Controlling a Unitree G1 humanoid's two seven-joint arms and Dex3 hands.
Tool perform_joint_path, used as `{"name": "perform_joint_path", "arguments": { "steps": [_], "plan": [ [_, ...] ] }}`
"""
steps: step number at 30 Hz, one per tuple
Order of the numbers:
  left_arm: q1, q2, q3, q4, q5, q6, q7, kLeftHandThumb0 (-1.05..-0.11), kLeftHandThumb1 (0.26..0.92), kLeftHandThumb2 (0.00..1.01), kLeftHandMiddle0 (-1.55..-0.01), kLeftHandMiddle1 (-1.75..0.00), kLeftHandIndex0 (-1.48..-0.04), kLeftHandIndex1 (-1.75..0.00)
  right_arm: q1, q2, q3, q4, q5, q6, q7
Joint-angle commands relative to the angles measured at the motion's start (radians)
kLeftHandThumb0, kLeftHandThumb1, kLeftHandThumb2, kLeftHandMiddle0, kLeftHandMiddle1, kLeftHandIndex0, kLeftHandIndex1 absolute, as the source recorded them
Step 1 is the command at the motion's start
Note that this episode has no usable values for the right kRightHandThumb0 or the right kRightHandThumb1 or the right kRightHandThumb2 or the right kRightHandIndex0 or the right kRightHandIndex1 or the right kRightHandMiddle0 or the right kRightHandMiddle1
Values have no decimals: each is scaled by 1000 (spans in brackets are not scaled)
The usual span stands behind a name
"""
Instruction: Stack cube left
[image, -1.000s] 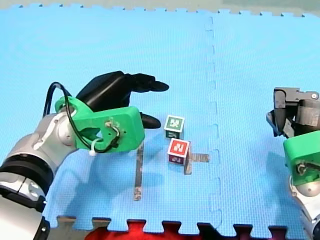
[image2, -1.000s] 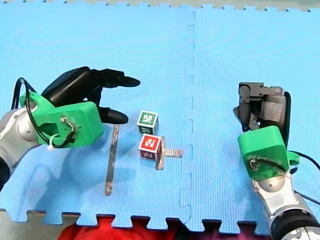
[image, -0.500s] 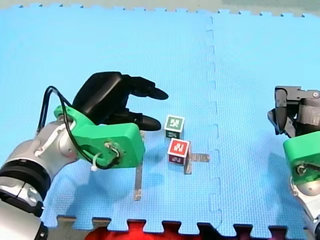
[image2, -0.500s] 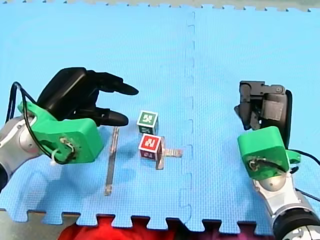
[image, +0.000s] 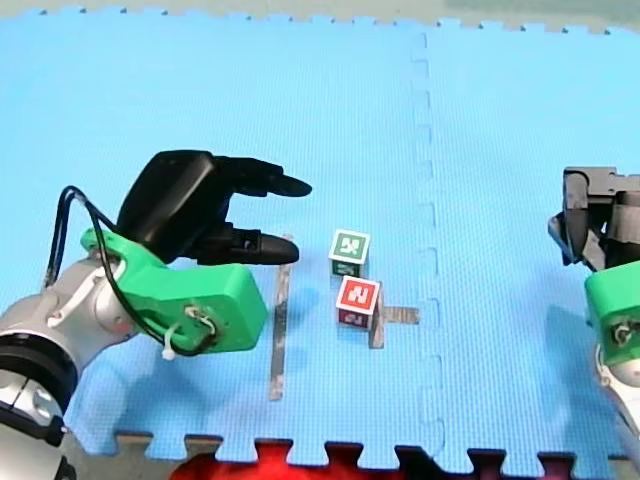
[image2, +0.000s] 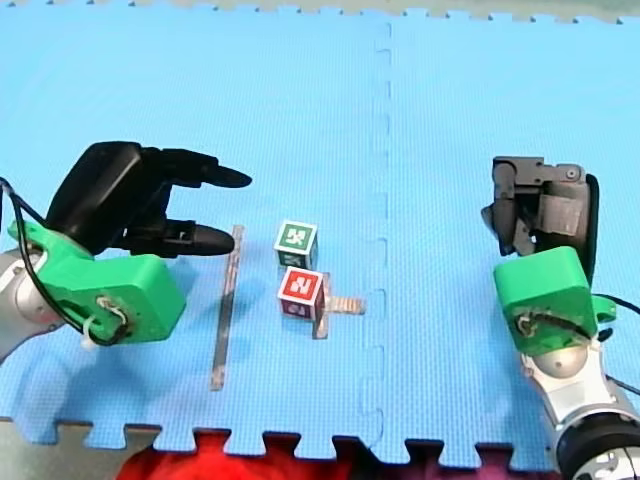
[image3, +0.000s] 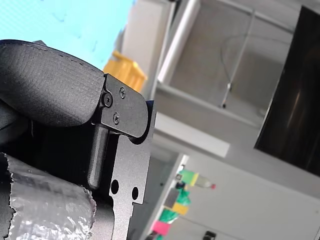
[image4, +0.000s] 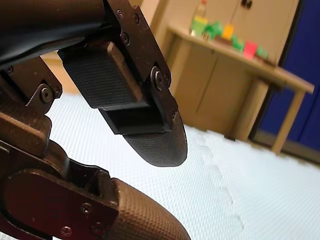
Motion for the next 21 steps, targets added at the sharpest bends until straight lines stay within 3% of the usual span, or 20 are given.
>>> {"name": "perform_joint_path", "arguments": {
  "steps": [1,6,11,16,18,21],
  "plan": [
    [23,-7,37,15,-49,-30,-37,-935,802,8,-948,-1746,-1047,-14,6,-7,-7,0,11,-12,11],
    [63,-21,61,23,-84,-42,-71,-925,802,6,-934,-1746,-1042,-8,26,-9,-10,-6,11,-28,24],
    [83,-20,69,18,-87,-22,-93,-959,884,31,-891,-1746,-897,0,38,-8,-5,-16,0,-39,18],
    [87,-15,68,6,-76,-4,-89,-960,892,22,-866,-1746,-834,-3,45,1,2,-31,-15,-44,3],
    [80,-19,56,-2,-54,29,-63,-959,882,13,-866,-1746,-834,-4,46,4,7,-39,-26,-40,-14],
    [58,-29,7,-16,26,140,27,-950,856,1,-868,-1746,-841,-7,47,7,13,-48,-37,-38,-31]
  ]
}}
